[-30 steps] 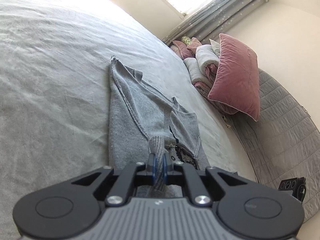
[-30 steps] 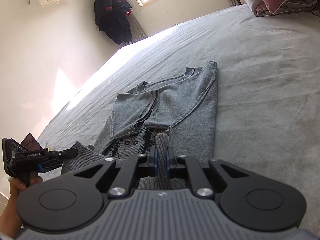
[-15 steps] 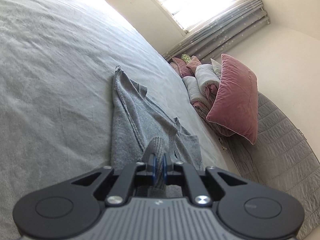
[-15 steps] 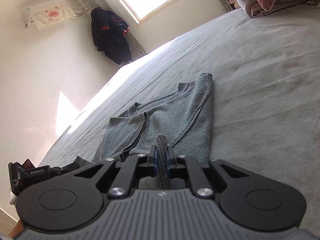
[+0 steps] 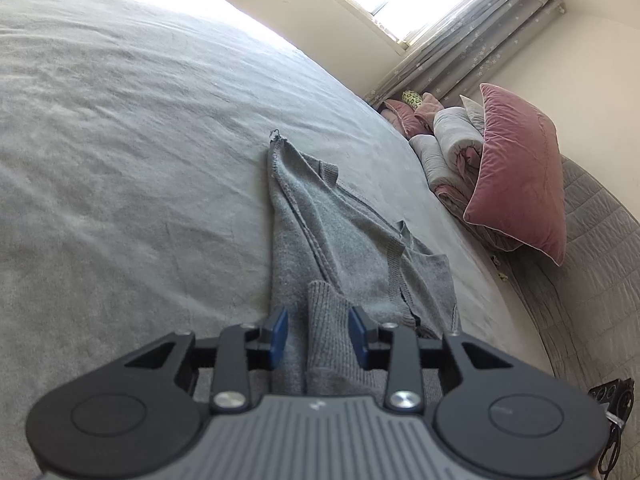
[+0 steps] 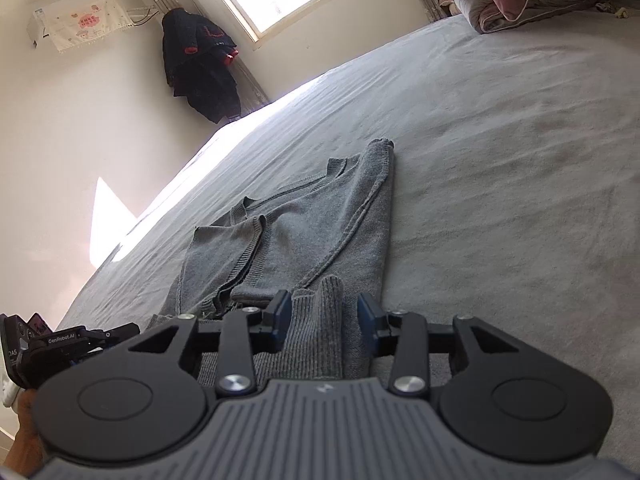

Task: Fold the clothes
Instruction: 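Lower the hem onto the sweater body and open both grippers, then pinch the folded hem edge again with both grippers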

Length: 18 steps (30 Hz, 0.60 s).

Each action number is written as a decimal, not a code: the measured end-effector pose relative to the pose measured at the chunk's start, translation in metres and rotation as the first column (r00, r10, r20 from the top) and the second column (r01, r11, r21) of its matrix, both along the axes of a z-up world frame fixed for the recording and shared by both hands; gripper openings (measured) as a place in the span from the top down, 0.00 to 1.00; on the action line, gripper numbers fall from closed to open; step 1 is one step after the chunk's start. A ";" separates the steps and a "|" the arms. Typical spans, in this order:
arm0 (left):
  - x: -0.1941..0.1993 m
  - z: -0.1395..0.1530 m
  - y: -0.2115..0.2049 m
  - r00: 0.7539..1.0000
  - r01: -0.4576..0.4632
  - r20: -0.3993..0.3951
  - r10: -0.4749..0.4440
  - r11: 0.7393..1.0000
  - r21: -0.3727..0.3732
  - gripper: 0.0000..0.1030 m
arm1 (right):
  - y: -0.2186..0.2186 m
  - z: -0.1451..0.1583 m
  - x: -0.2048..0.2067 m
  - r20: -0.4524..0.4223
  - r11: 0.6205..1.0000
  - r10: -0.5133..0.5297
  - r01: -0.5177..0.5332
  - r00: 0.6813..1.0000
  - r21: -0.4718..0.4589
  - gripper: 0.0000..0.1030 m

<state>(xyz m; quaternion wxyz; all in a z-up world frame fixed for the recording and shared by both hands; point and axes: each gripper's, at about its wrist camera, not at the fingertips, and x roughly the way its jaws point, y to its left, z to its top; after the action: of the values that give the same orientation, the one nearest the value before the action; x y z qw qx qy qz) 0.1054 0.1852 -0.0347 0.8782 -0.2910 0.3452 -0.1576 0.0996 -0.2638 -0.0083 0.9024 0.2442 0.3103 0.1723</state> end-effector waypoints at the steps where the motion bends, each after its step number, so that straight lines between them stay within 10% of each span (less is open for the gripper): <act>1: -0.006 0.002 0.004 1.000 0.009 -0.005 -0.009 1.000 0.005 0.59 | -0.003 0.001 -0.003 -0.011 1.000 0.002 -0.002 1.000 0.008 0.45; 18: -0.061 -0.022 0.041 0.956 0.199 -0.165 -0.243 0.950 -0.242 0.37 | -0.032 -0.017 -0.064 -0.298 0.968 0.151 -0.081 0.942 0.237 0.45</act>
<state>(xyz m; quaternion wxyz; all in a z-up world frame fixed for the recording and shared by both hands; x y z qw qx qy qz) 0.0446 0.2265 -0.0571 0.7792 -0.3608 0.4391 -0.2642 0.0360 -0.2960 -0.0253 0.7970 0.3485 0.4426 0.2179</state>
